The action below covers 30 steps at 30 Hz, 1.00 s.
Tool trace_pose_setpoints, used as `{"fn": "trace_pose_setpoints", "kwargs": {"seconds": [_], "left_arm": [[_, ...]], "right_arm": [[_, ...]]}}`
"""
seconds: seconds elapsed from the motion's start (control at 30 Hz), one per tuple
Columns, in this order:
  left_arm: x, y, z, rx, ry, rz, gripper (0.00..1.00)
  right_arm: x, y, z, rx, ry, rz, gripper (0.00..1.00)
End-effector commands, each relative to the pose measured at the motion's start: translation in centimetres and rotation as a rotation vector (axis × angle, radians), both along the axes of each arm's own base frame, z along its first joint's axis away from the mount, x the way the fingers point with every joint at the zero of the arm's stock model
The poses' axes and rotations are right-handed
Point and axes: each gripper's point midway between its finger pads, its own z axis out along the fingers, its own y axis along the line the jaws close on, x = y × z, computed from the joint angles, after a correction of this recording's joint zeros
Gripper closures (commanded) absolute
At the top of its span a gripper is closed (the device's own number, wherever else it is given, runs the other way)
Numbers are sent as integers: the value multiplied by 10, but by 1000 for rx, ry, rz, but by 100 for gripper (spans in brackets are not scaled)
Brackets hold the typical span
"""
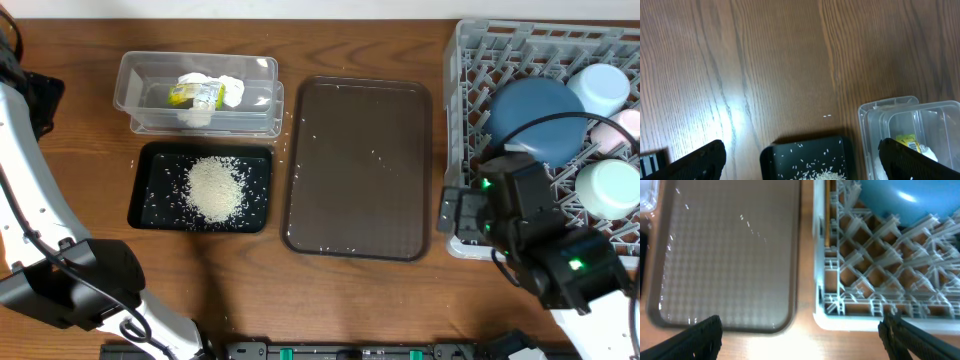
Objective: Sort waste into correct bins and load items into the dishwasher rack
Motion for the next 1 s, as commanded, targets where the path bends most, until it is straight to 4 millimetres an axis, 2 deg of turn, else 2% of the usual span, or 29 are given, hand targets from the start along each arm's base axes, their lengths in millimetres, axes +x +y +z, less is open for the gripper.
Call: {"fn": "trace_pose_setpoints", "kwargs": {"seconds": [0.0,0.13,0.2,0.37,0.63,0.8,0.97], "left_arm": [[-1,2,-1,7,10,7,0],[-1,2,-1,7,10,7,0],[-1,2,-1,7,10,7,0],[-1,2,-1,7,10,7,0],[-1,2,-1,7,10,7,0],[-1,2,-1,7,10,7,0],[-1,2,-1,7,10,7,0]], "right_arm": [[9,4,-20,-57,-45,81,1],[29,20,-42,-44,-211,198,1],[35,23,-53,-24,-284,199,1],[34,18,-69,32,-462,171,1],[19,17,-63,64,-772,242,1],[11,7,-70,60,-822,223,1],[8,-1,-64,58,-847,230,1]]}}
